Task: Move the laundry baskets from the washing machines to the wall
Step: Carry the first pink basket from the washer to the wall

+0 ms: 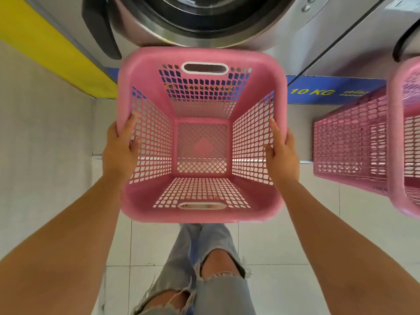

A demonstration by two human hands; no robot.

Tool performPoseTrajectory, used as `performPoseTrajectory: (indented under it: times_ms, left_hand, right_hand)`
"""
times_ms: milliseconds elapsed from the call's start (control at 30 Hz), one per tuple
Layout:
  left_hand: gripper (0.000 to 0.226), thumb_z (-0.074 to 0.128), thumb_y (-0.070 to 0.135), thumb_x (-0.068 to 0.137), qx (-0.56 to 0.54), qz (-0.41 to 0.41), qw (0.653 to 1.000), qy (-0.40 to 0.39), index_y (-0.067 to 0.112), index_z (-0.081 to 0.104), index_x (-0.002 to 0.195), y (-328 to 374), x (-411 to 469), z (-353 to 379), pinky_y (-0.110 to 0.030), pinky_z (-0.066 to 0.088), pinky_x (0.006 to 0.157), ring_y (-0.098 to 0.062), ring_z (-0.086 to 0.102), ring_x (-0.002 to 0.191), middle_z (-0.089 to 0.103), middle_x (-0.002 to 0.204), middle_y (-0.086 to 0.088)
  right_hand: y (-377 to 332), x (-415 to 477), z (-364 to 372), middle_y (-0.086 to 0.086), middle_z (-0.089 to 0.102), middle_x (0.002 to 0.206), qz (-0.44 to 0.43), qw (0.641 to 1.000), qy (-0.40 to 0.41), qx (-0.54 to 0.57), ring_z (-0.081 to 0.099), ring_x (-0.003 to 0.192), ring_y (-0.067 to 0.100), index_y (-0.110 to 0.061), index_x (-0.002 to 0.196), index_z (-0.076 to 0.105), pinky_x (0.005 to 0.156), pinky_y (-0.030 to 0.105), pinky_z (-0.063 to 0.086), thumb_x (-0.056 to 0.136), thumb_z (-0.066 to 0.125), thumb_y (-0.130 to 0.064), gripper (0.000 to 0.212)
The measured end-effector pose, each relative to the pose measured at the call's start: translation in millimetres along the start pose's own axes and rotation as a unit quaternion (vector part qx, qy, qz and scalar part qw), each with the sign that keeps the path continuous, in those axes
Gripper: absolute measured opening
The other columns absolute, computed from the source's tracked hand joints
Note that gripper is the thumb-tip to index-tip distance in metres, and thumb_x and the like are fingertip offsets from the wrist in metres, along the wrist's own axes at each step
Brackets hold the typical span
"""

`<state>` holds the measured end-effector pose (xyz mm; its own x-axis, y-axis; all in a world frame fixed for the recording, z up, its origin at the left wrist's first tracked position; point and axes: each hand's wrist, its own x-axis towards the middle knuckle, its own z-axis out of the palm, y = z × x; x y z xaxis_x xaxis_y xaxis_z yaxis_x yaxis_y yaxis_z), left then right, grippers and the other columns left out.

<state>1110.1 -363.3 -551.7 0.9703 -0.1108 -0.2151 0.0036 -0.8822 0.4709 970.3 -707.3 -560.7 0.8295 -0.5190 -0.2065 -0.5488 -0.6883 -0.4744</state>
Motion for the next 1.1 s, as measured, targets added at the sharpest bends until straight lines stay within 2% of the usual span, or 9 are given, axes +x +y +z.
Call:
performPoseTrajectory:
  times_ms: [100,233,500,667,867,967,1100]
  left_hand:
    - [0.06,0.049,0.015,0.098,-0.001,-0.012,1.0,0.016,0.039,0.031,0.15,1.3,-3.3,0.2,-0.045,0.047,0.099,-0.033,0.054,0.123,0.035,0.15,-0.007]
    - [0.06,0.049,0.014,0.098,-0.022,-0.02,0.999,0.013,0.039,0.033,0.15,-0.4,-14.6,-6.6,-0.041,0.046,0.1,-0.031,0.056,0.122,0.035,0.151,-0.003]
    - [0.06,0.05,0.013,0.097,-0.033,-0.053,0.998,0.005,0.039,0.034,0.15,-5.0,-68.5,-28.3,-0.045,0.047,0.1,-0.035,0.057,0.119,0.036,0.151,-0.004]
    - [0.06,0.048,0.017,0.098,-0.042,-0.102,0.993,0.036,0.045,0.032,0.148,-7.3,-121.0,-43.2,-0.047,0.048,0.1,-0.036,0.057,0.118,0.038,0.15,-0.003]
    - [0.061,0.045,0.02,0.097,-0.052,-0.165,0.981,0.09,0.052,0.029,0.146,-15.1,-212.3,-54.5,-0.052,0.05,0.098,-0.039,0.059,0.113,0.038,0.149,-0.003]
    - [0.062,0.045,0.021,0.097,-0.052,-0.205,0.971,0.108,0.054,0.026,0.145,-19.7,-258.9,-58.7,-0.051,0.051,0.093,-0.039,0.06,0.11,0.038,0.149,-0.003]
    - [0.059,0.047,0.019,0.096,-0.062,-0.27,0.95,0.147,0.048,0.033,0.147,-30.6,-325.2,-61.2,-0.048,0.05,0.091,-0.04,0.061,0.109,0.037,0.151,-0.003]
  right_hand:
    - [-1.6,-2.4,-1.7,0.003,0.021,0.158,0.004,1.0,0.002,-0.008,0.063,0.1,0.039,-0.04,0.148,0.029,0.077,0.046,0.054,0.092,0.047,-0.011,0.066]
    - [-4.7,-17.4,-6.4,-0.003,0.008,0.163,0.006,1.0,-0.001,-0.006,0.064,0.096,0.039,-0.042,0.147,0.03,0.072,0.04,0.052,0.093,0.047,-0.01,0.066]
    - [-11.3,-48.1,-31.0,-0.006,0.008,0.163,-0.023,0.999,-0.016,-0.022,0.064,0.099,0.039,-0.042,0.147,0.031,0.068,0.036,0.048,0.09,0.051,-0.01,0.068]
    - [-19.6,-64.8,-51.5,-0.003,0.011,0.163,-0.074,0.996,-0.033,-0.023,0.062,0.103,0.042,-0.04,0.147,0.033,0.074,0.043,0.052,0.089,0.052,-0.01,0.068]
    - [-31.1,-94.7,-69.5,-0.005,0.012,0.163,-0.148,0.986,-0.068,-0.032,0.064,0.091,0.039,-0.04,0.147,0.033,0.064,0.031,0.042,0.09,0.051,-0.01,0.066]
    - [-40.0,-109.6,-74.4,-0.007,0.011,0.163,-0.182,0.978,-0.097,-0.042,0.064,0.092,0.039,-0.041,0.147,0.032,0.069,0.035,0.048,0.091,0.049,-0.012,0.065]
    - [-55.6,-136.0,-71.6,-0.01,0.007,0.163,-0.238,0.96,-0.136,-0.059,0.064,0.095,0.037,-0.043,0.147,0.029,0.069,0.035,0.048,0.093,0.047,-0.015,0.063]
